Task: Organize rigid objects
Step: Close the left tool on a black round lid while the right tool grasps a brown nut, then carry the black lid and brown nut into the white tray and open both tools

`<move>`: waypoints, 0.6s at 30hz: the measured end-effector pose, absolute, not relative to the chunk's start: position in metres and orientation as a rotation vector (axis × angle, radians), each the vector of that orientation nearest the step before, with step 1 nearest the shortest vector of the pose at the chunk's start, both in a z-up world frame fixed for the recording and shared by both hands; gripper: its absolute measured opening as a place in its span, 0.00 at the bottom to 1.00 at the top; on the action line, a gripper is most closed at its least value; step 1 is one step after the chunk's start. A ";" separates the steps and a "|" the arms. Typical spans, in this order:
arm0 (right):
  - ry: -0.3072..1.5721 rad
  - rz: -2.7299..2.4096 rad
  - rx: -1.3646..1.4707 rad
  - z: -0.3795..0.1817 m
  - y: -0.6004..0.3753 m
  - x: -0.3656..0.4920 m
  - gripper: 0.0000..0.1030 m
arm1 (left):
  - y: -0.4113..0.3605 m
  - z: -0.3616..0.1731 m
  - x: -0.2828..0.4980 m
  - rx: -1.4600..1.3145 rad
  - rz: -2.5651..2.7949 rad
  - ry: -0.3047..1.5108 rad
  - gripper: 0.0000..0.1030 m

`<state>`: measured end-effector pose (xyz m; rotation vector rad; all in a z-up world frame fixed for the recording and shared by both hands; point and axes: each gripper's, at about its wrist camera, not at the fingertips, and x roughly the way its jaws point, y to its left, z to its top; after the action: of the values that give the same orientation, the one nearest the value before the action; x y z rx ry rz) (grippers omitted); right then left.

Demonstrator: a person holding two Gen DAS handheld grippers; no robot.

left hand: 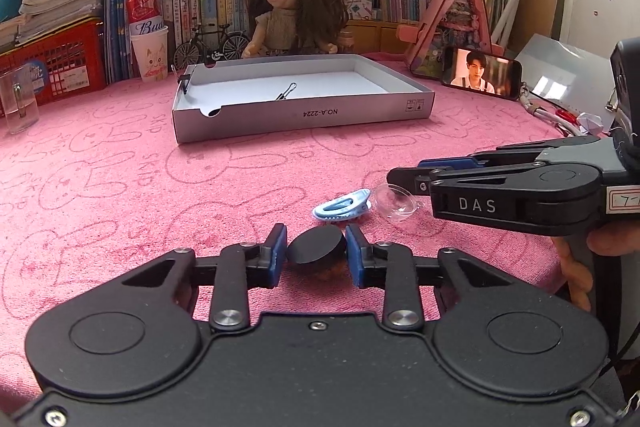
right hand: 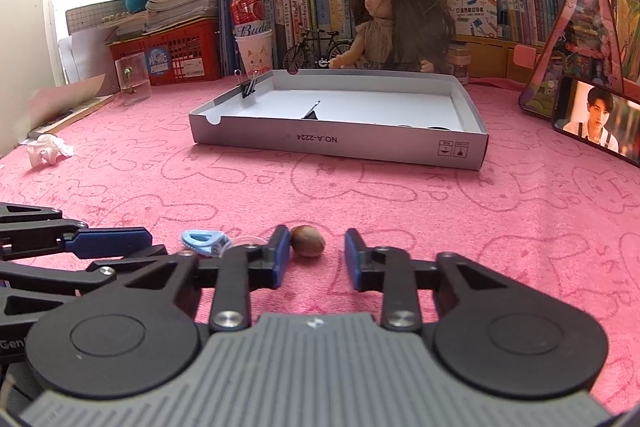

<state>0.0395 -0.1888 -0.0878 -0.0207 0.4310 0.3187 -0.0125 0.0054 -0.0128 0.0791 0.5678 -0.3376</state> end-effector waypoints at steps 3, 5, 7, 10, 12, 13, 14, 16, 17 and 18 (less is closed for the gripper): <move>0.423 0.319 -0.026 -0.086 -0.186 0.039 0.22 | 0.007 -0.011 -0.012 0.071 -0.331 0.563 0.29; 0.420 0.321 -0.025 -0.085 -0.185 0.038 0.22 | 0.008 -0.010 -0.011 0.068 -0.329 0.556 0.29; 0.417 0.316 -0.023 -0.084 -0.186 0.039 0.22 | 0.008 -0.007 -0.011 0.070 -0.327 0.548 0.29; 0.411 0.300 -0.014 -0.082 -0.188 0.040 0.22 | 0.008 -0.004 -0.007 0.071 -0.320 0.537 0.29; 0.406 0.293 -0.007 -0.080 -0.190 0.041 0.22 | 0.009 -0.001 -0.004 0.066 -0.317 0.531 0.29; 0.404 0.291 -0.004 -0.079 -0.191 0.041 0.22 | 0.009 0.000 -0.002 0.063 -0.316 0.527 0.29; 0.402 0.289 -0.003 -0.079 -0.192 0.041 0.22 | 0.009 0.002 0.000 0.060 -0.314 0.524 0.29; 0.397 0.283 -0.001 -0.077 -0.193 0.043 0.22 | 0.009 0.005 0.005 0.056 -0.311 0.516 0.29; 0.396 0.281 0.001 -0.076 -0.194 0.045 0.22 | 0.009 0.007 0.007 0.054 -0.311 0.508 0.29; 0.394 0.279 0.005 -0.075 -0.194 0.045 0.22 | 0.008 0.009 0.009 0.055 -0.310 0.499 0.29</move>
<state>0.0454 -0.1942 -0.0752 0.0050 0.3938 0.2787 0.0087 0.0085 0.0090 0.0547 0.4993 -0.3105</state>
